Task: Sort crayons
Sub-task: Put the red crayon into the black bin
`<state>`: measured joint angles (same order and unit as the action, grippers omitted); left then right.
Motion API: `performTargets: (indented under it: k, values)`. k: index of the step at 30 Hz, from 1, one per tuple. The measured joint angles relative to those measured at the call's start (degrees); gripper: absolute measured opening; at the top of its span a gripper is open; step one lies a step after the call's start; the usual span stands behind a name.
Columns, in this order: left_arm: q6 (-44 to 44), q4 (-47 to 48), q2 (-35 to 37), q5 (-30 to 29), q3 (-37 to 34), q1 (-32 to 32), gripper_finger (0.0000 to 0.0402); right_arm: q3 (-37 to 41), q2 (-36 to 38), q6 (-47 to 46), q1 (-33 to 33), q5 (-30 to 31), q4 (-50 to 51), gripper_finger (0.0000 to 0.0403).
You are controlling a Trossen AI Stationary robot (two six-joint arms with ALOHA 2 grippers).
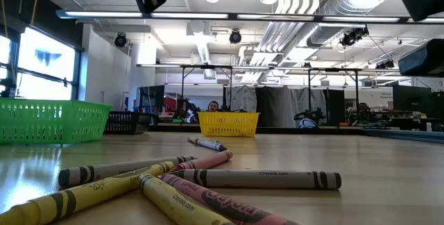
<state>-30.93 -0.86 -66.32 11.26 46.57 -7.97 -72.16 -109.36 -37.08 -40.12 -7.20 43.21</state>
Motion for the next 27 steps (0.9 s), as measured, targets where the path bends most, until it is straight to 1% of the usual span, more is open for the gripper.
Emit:
performTargets:
  k: [5, 11, 16, 19, 23, 27]
  values:
    - [0.0, 0.0, 0.0, 0.0, 0.0, 0.0, 0.009, 2.2, 0.0, 0.0, 0.0, 0.1, -2.1, 0.0094]
    - [0.0, 0.0, 0.0, -0.1, 0.0, 0.0, 0.009, 4.4, 0.3, -0.4, -0.1, 4.4, -2.9, 0.0094]
    - [-0.3, 0.1, 0.0, -0.2, 0.0, 0.1, 0.009, 4.7, 0.3, -0.3, -0.3, 7.6, -2.8, 0.0094]
    - [0.0, 0.1, 0.0, -0.2, 0.0, 0.1, 0.009, 4.7, 0.3, -0.3, -0.2, 8.6, -3.1, 0.0091]
    - [1.0, 0.1, 0.0, -0.9, 0.0, 0.1, 0.009, 4.7, 0.3, -0.3, -0.2, 8.4, -4.3, 0.0063]
    - [1.1, 0.1, 0.0, -3.8, 0.0, 0.1, 0.009, 4.7, 0.2, -0.3, -0.1, 6.8, -4.7, 0.0014]
